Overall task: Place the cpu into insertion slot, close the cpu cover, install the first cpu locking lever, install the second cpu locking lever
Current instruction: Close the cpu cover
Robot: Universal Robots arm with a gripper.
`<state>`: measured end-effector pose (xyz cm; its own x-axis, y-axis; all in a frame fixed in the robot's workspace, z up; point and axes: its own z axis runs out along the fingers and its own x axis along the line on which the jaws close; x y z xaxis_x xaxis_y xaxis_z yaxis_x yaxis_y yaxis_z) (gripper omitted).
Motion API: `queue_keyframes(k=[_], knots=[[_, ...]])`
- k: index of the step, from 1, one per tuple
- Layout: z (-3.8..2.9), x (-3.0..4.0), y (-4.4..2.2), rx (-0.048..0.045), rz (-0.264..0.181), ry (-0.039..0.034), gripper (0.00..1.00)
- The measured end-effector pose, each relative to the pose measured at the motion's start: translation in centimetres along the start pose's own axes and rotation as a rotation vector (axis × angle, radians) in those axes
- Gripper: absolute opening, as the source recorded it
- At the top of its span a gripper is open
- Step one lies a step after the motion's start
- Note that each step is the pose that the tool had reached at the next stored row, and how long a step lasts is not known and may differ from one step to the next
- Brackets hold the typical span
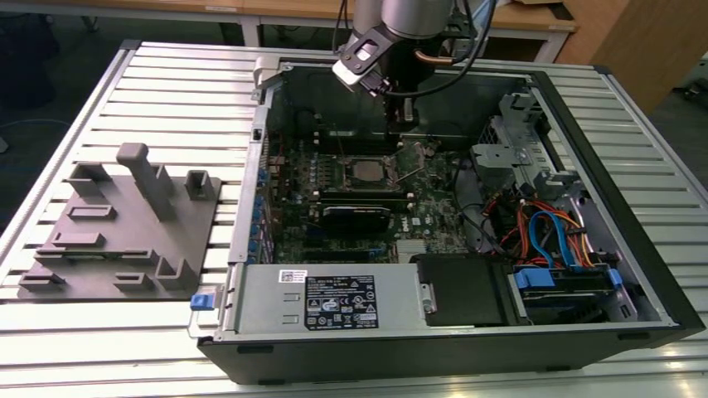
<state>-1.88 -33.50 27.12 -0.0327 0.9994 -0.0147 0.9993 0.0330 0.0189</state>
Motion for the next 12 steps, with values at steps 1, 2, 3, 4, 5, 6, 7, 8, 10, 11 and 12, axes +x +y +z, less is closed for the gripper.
queue_keyframes(k=[1, 2, 3, 4, 5, 6, 7, 8, 10, 11, 12], knots=[[0.0, 0.0, 0.04, 0.0, 0.0, 0.0, 0.1], [0.0, 0.0, 0.08, 0.0, 0.0, 0.0001, 0.1], [0.0, 0.0, 0.12, 0.0, 0.0, 0.0001, 0.1], [0.0, -0.01, 0.16, 0.0, 0.0, 0.0, 0.1], [0.0, -0.01, 0.2, 0.0, 0.0, 0.0, 0.1], [0.01, -0.01, 0.25, 0.0, 0.0, 0.0, 0.1], [0.01, -0.01, 0.28, 0.0, 0.0, 0.0, 0.1], [0.01, -0.01, 0.33, 0.0, 0.0, 0.0001, 0.1], [0.01, -0.02, 0.46, 0.0, 0.0, 0.0, 0.1], [0.01, -0.02, 0.52, 0.0, 0.0, 0.0, 0.1], [0.01, -0.02, 0.57, 0.0, 0.0, 0.0001, 0.1]])
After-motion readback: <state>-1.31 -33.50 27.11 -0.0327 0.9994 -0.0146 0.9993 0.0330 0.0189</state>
